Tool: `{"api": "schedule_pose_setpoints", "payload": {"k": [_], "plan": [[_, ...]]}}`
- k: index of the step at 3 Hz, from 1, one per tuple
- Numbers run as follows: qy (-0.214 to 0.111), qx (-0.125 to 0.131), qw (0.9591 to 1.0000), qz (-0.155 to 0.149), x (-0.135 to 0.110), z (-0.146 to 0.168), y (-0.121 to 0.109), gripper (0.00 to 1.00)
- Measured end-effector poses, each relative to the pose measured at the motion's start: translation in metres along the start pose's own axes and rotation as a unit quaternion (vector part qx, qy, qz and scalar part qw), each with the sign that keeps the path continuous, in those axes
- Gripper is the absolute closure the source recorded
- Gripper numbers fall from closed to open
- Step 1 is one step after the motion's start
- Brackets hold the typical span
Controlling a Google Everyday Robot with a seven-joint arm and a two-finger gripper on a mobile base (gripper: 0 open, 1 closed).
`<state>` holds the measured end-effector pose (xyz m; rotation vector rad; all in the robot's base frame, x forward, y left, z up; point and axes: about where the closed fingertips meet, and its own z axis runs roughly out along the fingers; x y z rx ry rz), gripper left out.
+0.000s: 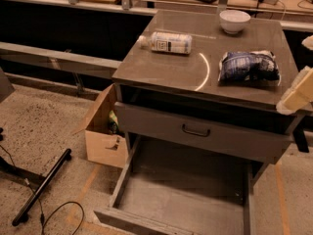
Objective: Place blue chip bag into middle drawer
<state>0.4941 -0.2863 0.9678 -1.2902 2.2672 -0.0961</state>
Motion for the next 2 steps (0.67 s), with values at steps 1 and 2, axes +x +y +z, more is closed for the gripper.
{"api": "schedule_pose_setpoints", "payload": {"k": [1, 2], "plan": [[-0.031, 0.036, 0.9979, 0.044, 0.0121, 0.0183, -0.0402, 0.0], [-0.038, 0.046, 0.9971, 0.046, 0.0097, 0.0214, -0.0473, 0.0]]}}
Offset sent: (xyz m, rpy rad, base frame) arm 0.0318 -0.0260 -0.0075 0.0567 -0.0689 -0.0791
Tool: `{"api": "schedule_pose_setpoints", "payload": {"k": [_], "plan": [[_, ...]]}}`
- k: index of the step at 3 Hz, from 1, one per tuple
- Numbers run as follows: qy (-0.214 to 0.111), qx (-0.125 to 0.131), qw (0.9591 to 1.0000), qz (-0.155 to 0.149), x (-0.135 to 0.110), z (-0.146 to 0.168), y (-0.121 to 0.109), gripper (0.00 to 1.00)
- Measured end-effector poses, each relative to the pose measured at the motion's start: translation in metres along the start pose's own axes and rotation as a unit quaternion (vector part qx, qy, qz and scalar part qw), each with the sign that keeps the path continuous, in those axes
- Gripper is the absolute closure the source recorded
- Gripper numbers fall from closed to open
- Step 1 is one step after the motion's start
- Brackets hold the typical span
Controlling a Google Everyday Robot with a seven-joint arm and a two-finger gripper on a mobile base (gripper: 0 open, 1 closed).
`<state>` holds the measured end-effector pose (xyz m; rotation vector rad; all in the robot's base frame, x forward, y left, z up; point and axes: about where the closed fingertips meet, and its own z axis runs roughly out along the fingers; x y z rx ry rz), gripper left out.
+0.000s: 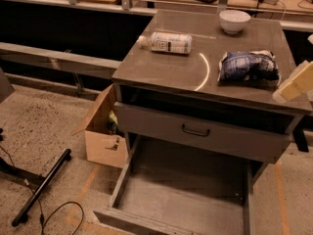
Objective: Place blue chip bag into middle drawer
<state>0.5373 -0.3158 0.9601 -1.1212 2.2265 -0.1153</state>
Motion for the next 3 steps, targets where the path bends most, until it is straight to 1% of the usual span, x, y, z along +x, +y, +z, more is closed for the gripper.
{"api": "schedule_pose_setpoints", "payload": {"k": [1, 2, 3], "plan": [[-0.005, -0.001, 1.0, 0.0, 0.0, 0.002, 0.0, 0.0], [-0.014, 0.014, 0.9998, 0.001, -0.004, 0.019, -0.017, 0.0], [-0.019, 0.032, 0.9993, 0.007, -0.01, 0.045, -0.042, 0.0]]}}
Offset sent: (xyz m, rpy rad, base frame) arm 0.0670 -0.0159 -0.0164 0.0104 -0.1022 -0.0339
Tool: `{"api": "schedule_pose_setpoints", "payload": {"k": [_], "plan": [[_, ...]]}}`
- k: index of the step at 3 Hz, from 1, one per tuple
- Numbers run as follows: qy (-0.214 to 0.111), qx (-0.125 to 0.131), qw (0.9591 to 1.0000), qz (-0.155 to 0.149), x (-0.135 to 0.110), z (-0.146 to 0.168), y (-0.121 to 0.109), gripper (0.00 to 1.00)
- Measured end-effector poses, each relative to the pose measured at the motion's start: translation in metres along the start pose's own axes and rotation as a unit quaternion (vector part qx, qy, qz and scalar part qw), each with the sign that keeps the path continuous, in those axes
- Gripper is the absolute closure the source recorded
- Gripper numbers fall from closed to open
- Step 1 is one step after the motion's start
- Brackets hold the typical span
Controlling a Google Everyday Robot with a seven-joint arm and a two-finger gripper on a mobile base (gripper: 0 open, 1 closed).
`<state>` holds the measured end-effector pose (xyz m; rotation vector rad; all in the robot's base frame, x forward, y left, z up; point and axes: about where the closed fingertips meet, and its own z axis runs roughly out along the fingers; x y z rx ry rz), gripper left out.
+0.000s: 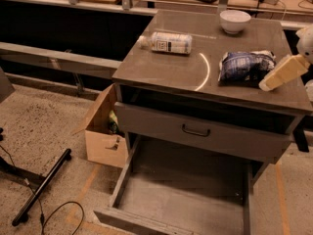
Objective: Place blue chip bag into middle drawer
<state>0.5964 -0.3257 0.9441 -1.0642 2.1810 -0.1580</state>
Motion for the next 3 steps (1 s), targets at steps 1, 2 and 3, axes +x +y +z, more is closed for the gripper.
{"api": "schedule_pose_setpoints", "payload": {"k": [1, 2, 3], "plan": [[-0.002, 0.011, 0.9999, 0.008, 0.001, 0.03, -0.02, 0.0], [0.002, 0.015, 0.9997, 0.019, 0.01, 0.059, -0.034, 0.0], [0.004, 0.017, 0.9996, 0.023, 0.017, 0.084, -0.041, 0.16]]}}
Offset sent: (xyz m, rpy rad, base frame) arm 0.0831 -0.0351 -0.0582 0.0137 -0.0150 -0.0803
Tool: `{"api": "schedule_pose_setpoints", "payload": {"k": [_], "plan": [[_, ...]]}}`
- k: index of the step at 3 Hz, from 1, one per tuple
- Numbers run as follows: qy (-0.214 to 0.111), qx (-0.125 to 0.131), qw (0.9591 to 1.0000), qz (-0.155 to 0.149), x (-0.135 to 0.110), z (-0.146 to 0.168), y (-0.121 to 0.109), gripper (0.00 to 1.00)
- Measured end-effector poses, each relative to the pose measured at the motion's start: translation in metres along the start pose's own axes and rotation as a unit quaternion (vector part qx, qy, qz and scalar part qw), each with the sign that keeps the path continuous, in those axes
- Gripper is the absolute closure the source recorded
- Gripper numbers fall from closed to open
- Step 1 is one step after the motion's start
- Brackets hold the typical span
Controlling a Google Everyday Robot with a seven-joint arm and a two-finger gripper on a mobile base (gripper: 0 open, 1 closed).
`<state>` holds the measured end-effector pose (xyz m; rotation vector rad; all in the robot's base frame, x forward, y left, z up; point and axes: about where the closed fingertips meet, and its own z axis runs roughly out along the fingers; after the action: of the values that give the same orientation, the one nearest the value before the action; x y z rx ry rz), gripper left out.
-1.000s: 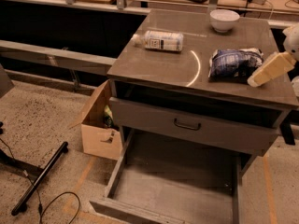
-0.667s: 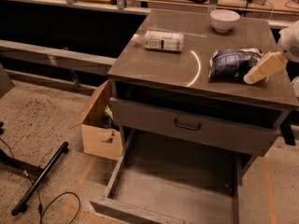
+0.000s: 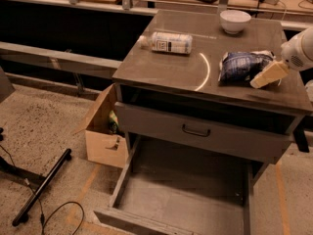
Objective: Place blue chip bag into middle drawer
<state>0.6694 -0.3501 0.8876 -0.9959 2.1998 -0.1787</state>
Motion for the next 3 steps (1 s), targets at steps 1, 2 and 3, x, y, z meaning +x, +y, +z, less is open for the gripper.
{"api": "schedule_pose_setpoints", "payload": {"k": [1, 2, 3], "plan": [[-0.007, -0.004, 1.0, -0.001, -0.001, 0.016, -0.002, 0.41], [-0.014, -0.013, 0.9998, -0.01, -0.003, 0.021, 0.001, 0.64], [-0.021, -0.024, 0.9992, -0.025, 0.001, 0.003, 0.009, 0.87]]}}
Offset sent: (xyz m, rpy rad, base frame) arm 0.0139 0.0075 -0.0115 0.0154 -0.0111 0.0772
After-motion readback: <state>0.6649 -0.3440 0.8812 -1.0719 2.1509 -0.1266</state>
